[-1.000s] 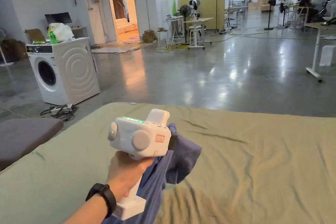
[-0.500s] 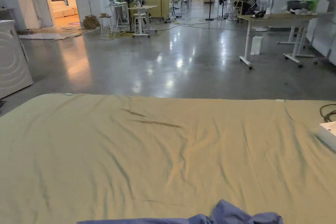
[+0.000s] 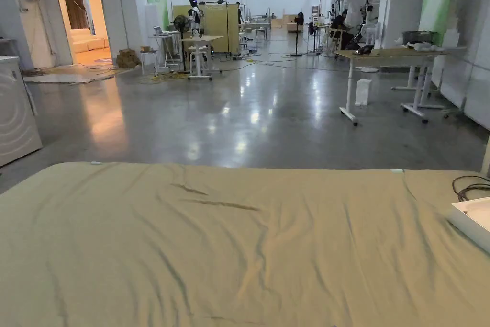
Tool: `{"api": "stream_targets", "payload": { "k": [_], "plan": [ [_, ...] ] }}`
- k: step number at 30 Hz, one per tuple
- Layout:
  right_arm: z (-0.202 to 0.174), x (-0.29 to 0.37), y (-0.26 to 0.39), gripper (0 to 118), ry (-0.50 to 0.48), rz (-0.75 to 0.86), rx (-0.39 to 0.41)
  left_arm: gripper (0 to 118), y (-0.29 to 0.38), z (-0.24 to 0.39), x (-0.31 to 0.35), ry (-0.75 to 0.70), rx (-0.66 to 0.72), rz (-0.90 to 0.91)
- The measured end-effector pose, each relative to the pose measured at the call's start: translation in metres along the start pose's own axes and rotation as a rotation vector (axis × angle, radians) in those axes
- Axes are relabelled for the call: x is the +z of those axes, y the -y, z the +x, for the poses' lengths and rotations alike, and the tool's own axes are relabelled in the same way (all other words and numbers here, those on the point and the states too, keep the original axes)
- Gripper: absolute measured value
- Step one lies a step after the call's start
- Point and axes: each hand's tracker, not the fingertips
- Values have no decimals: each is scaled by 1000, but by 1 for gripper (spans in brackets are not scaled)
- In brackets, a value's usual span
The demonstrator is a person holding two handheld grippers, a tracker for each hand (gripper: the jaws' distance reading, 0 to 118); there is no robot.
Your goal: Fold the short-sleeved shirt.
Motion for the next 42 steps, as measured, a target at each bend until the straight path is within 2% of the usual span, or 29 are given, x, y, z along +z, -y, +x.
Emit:
{"api": "stream_targets", "payload": {
  "k": [4,8,11,12,13,14,15,19,23,26,32,36,42],
  "plan": [
    [-26,-7,-31,0,-62,91,97,81,-9,-3,115,-240,-72,157],
    [-52,-4,-50,0,-99,160,203,81,2,17,188,-552,-102,201],
    [-70,3,-56,0,-122,220,257,78,15,30,219,-636,-85,266],
    [-75,6,-56,0,-128,225,263,68,19,33,226,-644,-66,283],
    [-79,8,-56,0,-131,232,270,43,22,34,230,-647,-45,283],
    [-83,9,-56,0,-134,242,280,7,24,36,231,-679,-18,285],
    [-86,11,-55,0,-139,249,293,1,28,37,232,-700,2,285],
    [-94,17,-52,0,-139,251,339,1,40,34,238,-648,104,247],
    [-94,20,-52,0,-137,240,338,1,52,26,244,-580,186,232],
    [-90,18,-55,0,-139,228,291,1,57,21,248,-584,216,231],
    [-82,15,-63,0,-154,196,144,1,60,13,253,-574,255,241],
    [-79,11,-63,0,-121,167,141,1,60,7,250,-572,263,234],
    [-78,8,-61,0,-138,140,123,1,57,-15,241,-572,251,205]
  ]
}}
